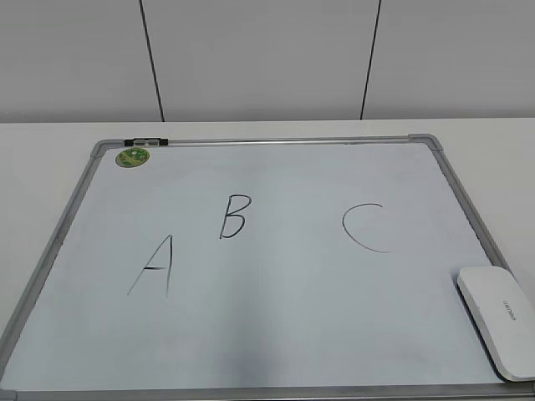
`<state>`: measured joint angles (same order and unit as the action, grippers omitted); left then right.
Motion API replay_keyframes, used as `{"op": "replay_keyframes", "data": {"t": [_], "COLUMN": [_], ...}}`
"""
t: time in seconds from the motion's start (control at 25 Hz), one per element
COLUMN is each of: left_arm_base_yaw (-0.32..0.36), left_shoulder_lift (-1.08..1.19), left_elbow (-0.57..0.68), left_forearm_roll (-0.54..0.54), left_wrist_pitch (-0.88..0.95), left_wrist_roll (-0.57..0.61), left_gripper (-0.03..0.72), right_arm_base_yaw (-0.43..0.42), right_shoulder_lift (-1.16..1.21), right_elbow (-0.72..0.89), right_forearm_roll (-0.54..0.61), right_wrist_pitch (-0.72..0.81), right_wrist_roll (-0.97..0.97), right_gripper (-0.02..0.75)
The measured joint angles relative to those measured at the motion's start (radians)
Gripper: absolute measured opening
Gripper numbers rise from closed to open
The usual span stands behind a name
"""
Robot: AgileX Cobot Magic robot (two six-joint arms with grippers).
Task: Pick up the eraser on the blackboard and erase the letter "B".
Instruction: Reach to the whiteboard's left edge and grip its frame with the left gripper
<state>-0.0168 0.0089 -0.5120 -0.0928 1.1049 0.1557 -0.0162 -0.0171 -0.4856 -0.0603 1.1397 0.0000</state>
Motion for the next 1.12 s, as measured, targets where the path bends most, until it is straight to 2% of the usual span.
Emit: {"op": "replay_keyframes", "data": {"t": [0.64, 0.8, 1.12], "left_arm_base_yaw": [0.000, 0.000, 0.000], "left_shoulder_lift": [0.000, 0.014, 0.331], "left_elbow": [0.000, -0.037, -0.123], "left_forearm_roll": [0.000, -0.016, -0.054], "left_wrist_pitch": [0.000, 0.005, -0.019], "left_wrist_roll": [0.000, 0.000, 0.000], "left_gripper": [0.587, 0.587, 0.586], "right_arm_base_yaw": [0.000, 0.000, 0.000], "right_shoulder_lift": [0.000, 0.000, 0.000], "right_elbow": [0.000, 0.000, 0.000], "right_forearm_roll": [0.000, 0.000, 0.000], "right_wrist_pitch": [0.000, 0.000, 0.000], "right_wrist_roll": [0.000, 0.000, 0.000], "right_gripper": [0.587, 0.587, 0.587]}}
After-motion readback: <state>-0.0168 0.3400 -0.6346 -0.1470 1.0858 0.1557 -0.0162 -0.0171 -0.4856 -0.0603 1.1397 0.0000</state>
